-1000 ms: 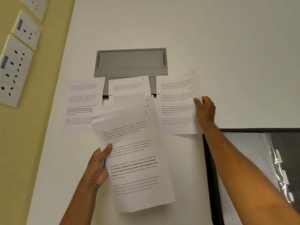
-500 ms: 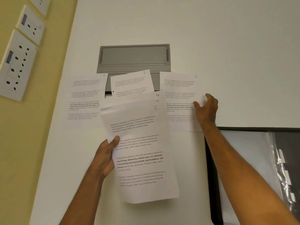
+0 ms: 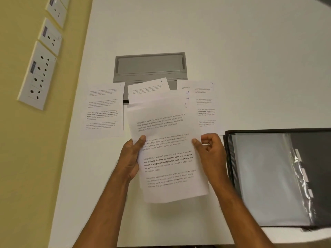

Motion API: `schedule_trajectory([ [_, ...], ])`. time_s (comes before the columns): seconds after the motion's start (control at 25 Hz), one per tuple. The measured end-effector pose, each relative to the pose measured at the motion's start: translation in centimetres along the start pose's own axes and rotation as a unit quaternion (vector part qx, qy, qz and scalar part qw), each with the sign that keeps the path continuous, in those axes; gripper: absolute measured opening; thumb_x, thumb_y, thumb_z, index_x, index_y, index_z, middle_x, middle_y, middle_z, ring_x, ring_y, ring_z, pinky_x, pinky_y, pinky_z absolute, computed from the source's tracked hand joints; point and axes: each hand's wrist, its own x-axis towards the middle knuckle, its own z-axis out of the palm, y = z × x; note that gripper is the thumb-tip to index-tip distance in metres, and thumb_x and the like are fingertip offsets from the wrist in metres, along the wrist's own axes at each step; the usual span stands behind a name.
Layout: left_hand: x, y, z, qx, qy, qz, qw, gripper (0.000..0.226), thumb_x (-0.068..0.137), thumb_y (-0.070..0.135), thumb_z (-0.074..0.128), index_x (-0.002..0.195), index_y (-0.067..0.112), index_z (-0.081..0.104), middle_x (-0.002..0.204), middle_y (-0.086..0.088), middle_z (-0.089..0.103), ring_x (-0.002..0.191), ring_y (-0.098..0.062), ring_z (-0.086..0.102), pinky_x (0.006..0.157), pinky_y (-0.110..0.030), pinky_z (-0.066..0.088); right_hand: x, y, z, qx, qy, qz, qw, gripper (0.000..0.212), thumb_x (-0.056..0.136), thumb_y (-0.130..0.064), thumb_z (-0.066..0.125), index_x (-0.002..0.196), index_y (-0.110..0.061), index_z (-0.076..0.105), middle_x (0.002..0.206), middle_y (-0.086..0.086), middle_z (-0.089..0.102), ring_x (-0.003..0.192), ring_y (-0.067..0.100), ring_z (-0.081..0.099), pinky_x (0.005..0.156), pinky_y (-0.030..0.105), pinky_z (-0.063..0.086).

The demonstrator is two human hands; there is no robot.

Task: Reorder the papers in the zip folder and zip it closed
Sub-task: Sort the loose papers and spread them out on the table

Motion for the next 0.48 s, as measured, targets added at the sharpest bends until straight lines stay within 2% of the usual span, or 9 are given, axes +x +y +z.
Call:
schedule_trajectory([
  [0.08, -0.9, 0.3, -0.2, -0.004, -0.013, 0.003, 1.000, 0.033, 0.099, 0.020, 0.059, 0.130, 0.009, 0.063, 0.124, -0.016, 0.071, 0.113, -0.033, 0.070, 0.096, -0.049, 0.057, -1.0, -0.4, -0.1, 0.019, 0.017, -0.004, 1.000, 0.015, 0.092, -0.032, 0.078, 0.097, -0.026, 0.066, 0.095, -0.007, 0.072, 0.088, 0.016, 0.070, 0.081, 0.043, 0.061],
  [0.2, -2.0, 0.7, -0.9, -0.019, -0.039, 0.002, 0.999, 0.034, 0.098, 0.021, 0.058, 0.130, 0.010, 0.064, 0.125, -0.014, 0.071, 0.114, -0.030, 0.070, 0.095, -0.046, 0.058, -2.4, -1.0, -0.3, 0.073, 0.015, 0.013, 0.997, 0.006, 0.093, -0.031, 0.077, 0.096, -0.029, 0.071, 0.098, -0.003, 0.076, 0.096, 0.023, 0.072, 0.091, 0.050, 0.059],
  [0.28, -2.6, 1.0, -1.4, -0.022, -0.058, -0.004, 0.998, 0.039, 0.095, 0.024, 0.059, 0.130, 0.010, 0.063, 0.127, -0.015, 0.070, 0.115, -0.031, 0.069, 0.095, -0.047, 0.058, -3.5, -2.0, -0.2, 0.125, -0.002, 0.034, 0.992, 0.011, 0.098, -0.032, 0.070, 0.107, -0.029, 0.074, 0.105, -0.004, 0.078, 0.101, 0.019, 0.074, 0.093, 0.045, 0.059],
  [0.36, -3.1, 1.4, -2.1, -0.007, -0.080, -0.012, 0.997, 0.041, 0.094, 0.025, 0.059, 0.131, 0.008, 0.063, 0.127, -0.016, 0.070, 0.114, -0.032, 0.069, 0.094, -0.047, 0.059, -4.4, -3.5, -0.1, 0.159, -0.013, 0.053, 0.986, 0.020, 0.103, -0.033, 0.062, 0.115, -0.022, 0.074, 0.108, -0.003, 0.079, 0.100, 0.014, 0.074, 0.087, 0.035, 0.057],
  [0.48, -3.9, 1.9, -2.8, 0.023, -0.118, -0.030, 0.992, 0.040, 0.092, 0.025, 0.059, 0.129, 0.007, 0.064, 0.124, -0.018, 0.071, 0.109, -0.031, 0.071, 0.091, -0.045, 0.060, -5.0, -6.1, -0.1, 0.200, -0.012, 0.064, 0.978, 0.024, 0.104, -0.037, 0.059, 0.108, -0.020, 0.076, 0.105, -0.002, 0.079, 0.089, 0.009, 0.072, 0.075, 0.026, 0.053],
])
